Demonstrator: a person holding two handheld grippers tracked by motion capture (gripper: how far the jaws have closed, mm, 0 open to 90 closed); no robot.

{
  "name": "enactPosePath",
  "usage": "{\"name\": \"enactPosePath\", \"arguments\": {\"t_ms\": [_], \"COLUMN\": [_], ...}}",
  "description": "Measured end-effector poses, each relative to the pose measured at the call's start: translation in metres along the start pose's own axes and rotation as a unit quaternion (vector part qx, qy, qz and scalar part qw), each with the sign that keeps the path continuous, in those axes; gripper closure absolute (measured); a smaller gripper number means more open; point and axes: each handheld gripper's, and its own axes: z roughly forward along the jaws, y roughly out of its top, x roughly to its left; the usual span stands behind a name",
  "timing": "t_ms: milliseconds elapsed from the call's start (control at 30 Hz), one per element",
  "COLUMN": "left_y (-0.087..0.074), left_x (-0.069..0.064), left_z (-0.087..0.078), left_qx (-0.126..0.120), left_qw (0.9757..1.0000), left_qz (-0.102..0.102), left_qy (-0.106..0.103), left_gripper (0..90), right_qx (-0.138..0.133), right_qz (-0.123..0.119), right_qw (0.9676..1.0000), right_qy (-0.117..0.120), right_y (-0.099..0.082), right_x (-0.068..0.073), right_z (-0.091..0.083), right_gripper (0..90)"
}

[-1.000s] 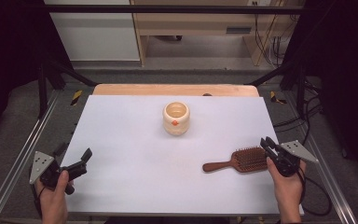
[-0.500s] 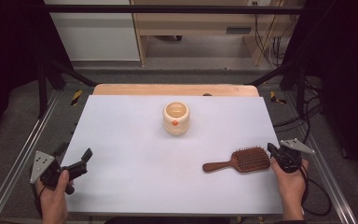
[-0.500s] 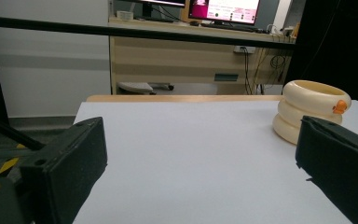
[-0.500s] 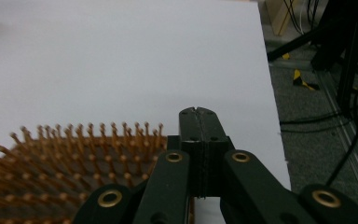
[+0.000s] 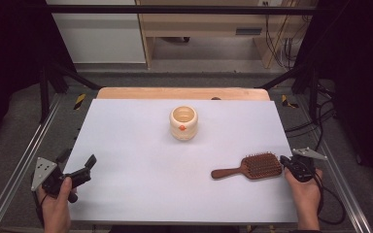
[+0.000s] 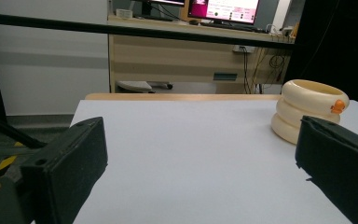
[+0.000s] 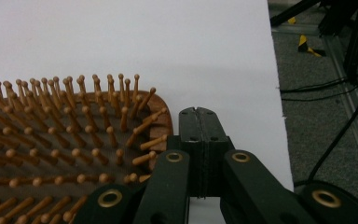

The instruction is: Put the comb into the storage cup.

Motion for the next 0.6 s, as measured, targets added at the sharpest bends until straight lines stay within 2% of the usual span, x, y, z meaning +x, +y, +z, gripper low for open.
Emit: {"name": "enactPosePath", "arguments": {"t_ms": [200,300,600], "left_y": [0.000,0.000,0.000], "left_x": [0.001,0.001,0.000], "left_z": [0.001,0.001,0.000], "left_qx": [0.001,0.002,0.002], "left_qw": [1.0000,1.0000,1.0000], "left_qz": [0.000,0.001,0.003], "left_qy": [0.001,0.001,0.002], "left_gripper": [2.1,2.2,2.2], "right_qx": [0.012,0.013,0.029], "right_qz": [0.001,0.005,-0.035], "right_qw": [0.9999,0.9997,0.9980], "right_qy": [0.006,0.021,0.045], "right_y": [-0.003,-0.003,0.002], "right_x": [0.000,0.003,0.042], "right_z": [0.002,0.002,0.004], "right_gripper": [90.0,90.0,90.0]}}
